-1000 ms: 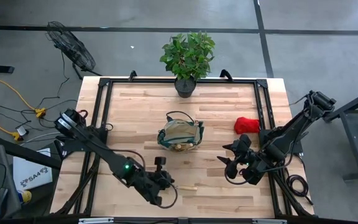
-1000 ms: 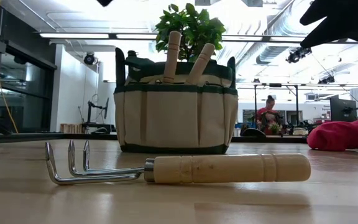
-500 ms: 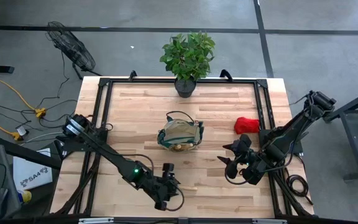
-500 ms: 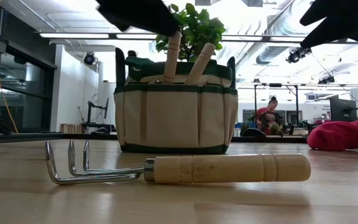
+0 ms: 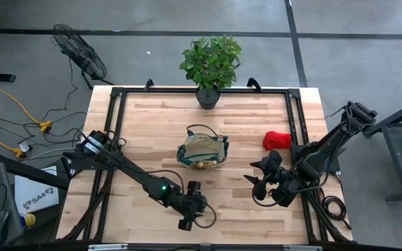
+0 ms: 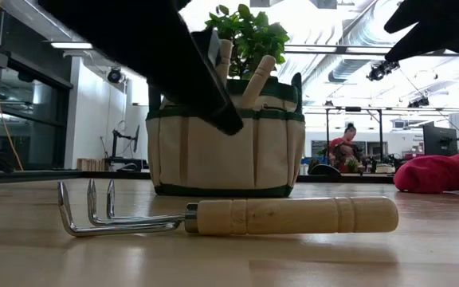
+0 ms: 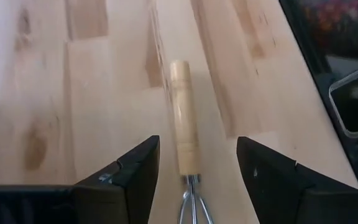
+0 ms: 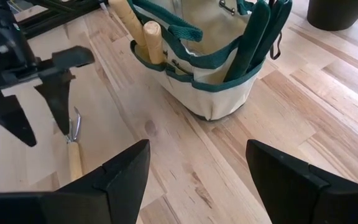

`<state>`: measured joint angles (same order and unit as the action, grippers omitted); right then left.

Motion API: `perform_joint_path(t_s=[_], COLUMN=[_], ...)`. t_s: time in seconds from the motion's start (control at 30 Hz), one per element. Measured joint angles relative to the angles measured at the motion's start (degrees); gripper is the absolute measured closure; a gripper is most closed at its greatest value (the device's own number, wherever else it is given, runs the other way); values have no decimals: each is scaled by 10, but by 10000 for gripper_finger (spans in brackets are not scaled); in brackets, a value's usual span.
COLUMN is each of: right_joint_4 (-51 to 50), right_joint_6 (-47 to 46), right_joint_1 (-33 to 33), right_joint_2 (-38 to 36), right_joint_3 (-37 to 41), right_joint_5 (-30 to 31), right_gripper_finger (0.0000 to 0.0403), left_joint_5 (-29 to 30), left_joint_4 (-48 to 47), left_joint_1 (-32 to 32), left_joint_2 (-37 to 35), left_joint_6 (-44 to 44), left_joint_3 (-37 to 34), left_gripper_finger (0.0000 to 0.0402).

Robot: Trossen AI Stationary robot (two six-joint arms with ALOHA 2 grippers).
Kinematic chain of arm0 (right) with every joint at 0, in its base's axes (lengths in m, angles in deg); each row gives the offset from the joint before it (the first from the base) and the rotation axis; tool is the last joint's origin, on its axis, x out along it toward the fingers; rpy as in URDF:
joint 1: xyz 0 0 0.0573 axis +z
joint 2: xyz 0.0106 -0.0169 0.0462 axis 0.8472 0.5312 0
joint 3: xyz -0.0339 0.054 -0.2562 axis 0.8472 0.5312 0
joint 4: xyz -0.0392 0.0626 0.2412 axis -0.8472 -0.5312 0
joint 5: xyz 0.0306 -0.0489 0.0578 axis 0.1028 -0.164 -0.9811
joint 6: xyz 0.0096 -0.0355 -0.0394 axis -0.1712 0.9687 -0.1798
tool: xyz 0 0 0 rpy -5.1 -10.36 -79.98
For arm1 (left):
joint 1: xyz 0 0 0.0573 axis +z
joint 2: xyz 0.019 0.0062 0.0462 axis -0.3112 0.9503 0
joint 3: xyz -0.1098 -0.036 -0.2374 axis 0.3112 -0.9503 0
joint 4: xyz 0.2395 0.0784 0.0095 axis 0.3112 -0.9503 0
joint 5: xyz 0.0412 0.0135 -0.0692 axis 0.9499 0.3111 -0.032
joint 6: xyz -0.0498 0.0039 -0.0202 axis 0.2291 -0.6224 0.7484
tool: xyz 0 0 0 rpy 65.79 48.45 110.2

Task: Pick & Place Garden tools in Gardening bag
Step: Put the brown hand rake into the gardening bag

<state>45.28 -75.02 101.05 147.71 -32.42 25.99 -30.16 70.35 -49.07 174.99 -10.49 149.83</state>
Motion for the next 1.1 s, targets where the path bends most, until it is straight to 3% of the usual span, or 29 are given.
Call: perform_joint_path(t_s=[0.27, 1.1], right_joint_4=[1, 2], right_joint_6=[-3, -6], right_joint_1=[0, 0], right_joint_2=[0, 0], right_joint_3=[0, 0], right_joint_5=[1, 2], right_gripper_finger=[144, 144], left_joint_5=[-33, -3], left_joint_4=[33, 33], left_joint_1=[2, 3], left_joint_2=[33, 66], left_joint_6=[-17, -27], left_joint_3=[2, 0], left_gripper_finger=[193, 193])
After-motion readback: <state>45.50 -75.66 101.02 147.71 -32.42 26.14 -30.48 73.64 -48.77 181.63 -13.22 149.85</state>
